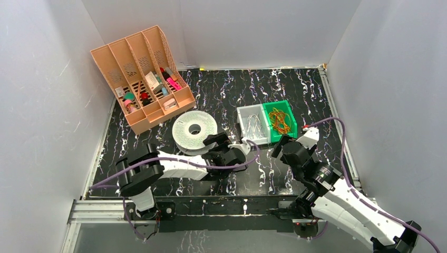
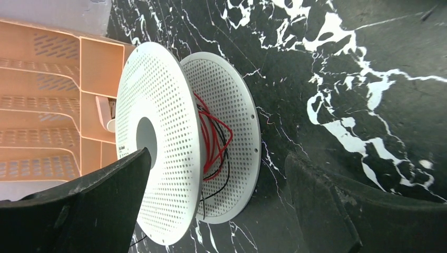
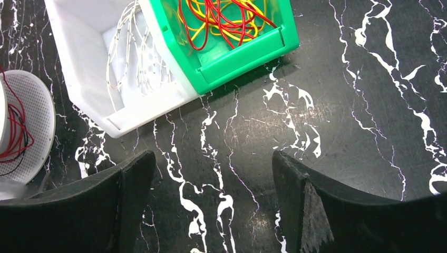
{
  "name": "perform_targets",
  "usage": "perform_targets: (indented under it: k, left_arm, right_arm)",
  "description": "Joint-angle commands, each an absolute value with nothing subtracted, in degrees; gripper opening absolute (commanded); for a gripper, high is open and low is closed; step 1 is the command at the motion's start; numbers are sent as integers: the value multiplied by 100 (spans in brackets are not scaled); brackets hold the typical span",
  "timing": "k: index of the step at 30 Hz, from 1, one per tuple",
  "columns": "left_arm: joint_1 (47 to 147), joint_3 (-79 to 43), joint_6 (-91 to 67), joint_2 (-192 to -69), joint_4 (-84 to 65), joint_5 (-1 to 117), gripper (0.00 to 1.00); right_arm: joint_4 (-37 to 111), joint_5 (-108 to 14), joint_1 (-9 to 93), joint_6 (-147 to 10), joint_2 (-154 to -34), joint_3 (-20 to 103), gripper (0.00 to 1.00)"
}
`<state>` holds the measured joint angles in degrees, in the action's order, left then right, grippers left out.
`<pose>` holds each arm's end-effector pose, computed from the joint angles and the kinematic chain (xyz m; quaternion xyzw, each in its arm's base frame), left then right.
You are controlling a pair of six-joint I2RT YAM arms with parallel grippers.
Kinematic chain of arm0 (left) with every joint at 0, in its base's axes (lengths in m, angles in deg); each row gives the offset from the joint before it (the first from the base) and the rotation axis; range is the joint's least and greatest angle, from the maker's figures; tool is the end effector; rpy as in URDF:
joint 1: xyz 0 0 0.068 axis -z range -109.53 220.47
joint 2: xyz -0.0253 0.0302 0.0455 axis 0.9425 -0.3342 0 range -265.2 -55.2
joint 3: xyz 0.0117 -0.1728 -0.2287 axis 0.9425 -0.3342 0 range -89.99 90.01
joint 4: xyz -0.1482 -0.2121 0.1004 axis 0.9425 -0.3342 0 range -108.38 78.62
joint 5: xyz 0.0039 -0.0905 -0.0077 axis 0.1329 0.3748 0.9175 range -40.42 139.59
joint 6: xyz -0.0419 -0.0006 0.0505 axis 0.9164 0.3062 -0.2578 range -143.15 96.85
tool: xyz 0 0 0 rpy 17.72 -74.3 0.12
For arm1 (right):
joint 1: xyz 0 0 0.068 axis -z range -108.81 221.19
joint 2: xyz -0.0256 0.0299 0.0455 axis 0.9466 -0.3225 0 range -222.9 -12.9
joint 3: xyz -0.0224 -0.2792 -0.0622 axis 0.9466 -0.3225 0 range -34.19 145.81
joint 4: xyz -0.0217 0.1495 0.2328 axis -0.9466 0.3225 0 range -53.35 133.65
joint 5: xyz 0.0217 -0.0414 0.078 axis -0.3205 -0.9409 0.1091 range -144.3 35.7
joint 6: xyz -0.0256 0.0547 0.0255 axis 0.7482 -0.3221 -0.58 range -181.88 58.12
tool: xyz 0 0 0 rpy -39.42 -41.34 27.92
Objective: Wrap the cables
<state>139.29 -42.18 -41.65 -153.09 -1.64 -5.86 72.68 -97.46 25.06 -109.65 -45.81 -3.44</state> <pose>0.1665 -0.3120 0.1599 0.4133 0.7161 0.2241 0.5159 0.1212 0.0750 0.2459 0.1727 0.8341 0.0711 0.5190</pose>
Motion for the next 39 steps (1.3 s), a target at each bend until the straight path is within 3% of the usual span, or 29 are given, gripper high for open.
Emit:
perform_targets:
  k: [1,8,12,17,23,25,33,39]
  left_arm:
    - [13945,-3615,-3200,-14680,-1470,74,98]
    - [13693,-2439,-2868,-14239,-2973,1162,98]
    - [13017,-1566,-2406,-14126,-4056,2000,98]
    - [11929,-915,-2242,-14103,-4867,2917,98]
    - [10268,-796,-1324,-13962,-5003,4404,98]
    - [9806,-1014,-924,-13879,-4824,4750,98]
    - [9578,-1688,-149,-13111,-4438,3199,98]
    - [9586,-2225,-99,-12099,-3970,2609,98]
  right_arm:
    - [7027,-9766,2522,-10811,-4690,-68,90]
    - [6739,-9690,2522,-10482,-5260,168,95]
    - [6467,-9472,2567,-10026,-5696,401,98]
    - [6213,-8337,3053,-9323,-6592,879,98]
    - [6133,-6092,4377,-8910,-7669,1604,98]
    - [6169,-6194,4454,-9165,-7933,1867,98]
    - [7141,-7126,4456,-9438,-8234,2668,98]
    - [6807,-7045,4457,-9160,-7154,2428,98]
